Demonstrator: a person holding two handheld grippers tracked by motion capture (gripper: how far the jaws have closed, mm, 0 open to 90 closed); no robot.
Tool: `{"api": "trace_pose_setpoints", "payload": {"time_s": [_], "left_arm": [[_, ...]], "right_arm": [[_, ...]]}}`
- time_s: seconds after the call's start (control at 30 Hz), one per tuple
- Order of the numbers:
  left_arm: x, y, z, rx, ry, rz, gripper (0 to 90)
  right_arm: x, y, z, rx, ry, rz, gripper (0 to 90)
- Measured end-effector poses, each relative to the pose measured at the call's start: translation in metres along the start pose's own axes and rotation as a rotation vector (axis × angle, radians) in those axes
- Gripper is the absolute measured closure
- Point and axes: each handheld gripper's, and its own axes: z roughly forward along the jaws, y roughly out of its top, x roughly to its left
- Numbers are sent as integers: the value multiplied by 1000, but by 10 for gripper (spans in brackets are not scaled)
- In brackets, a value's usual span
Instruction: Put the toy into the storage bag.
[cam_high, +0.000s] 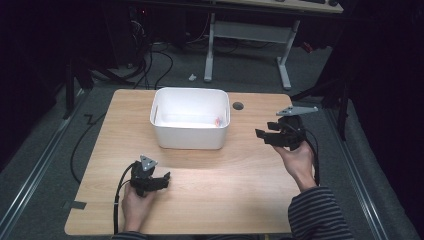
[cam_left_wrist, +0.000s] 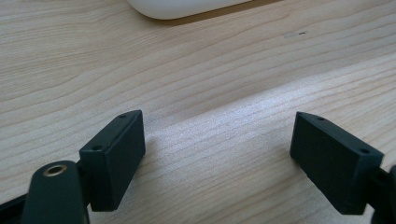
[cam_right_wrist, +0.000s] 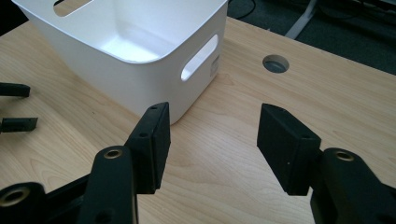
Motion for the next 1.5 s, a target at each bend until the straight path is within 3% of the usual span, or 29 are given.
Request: {"api": "trace_pose_setpoints", "payload": {"time_s": [0.43,0.73,1.03,1.3,1.5], "left_arm": [[0,0,0,0,0,0,184],[-1,0,0,0,1,0,184],[-1,0,0,0,2,-1,184],[-1,0,0,0,2,-1,183],[-1,0,0,0,2,0,184]], "right_arm": [[0,-23,-26,-24,-26,1,446],[-4,-40,-38,-63,-14,41,450],[6,-47,-53,-108,-8,7,457],[2,-69,-49,-84,-22,44,457],[3,-83,-45,-111,14,79,457]]}}
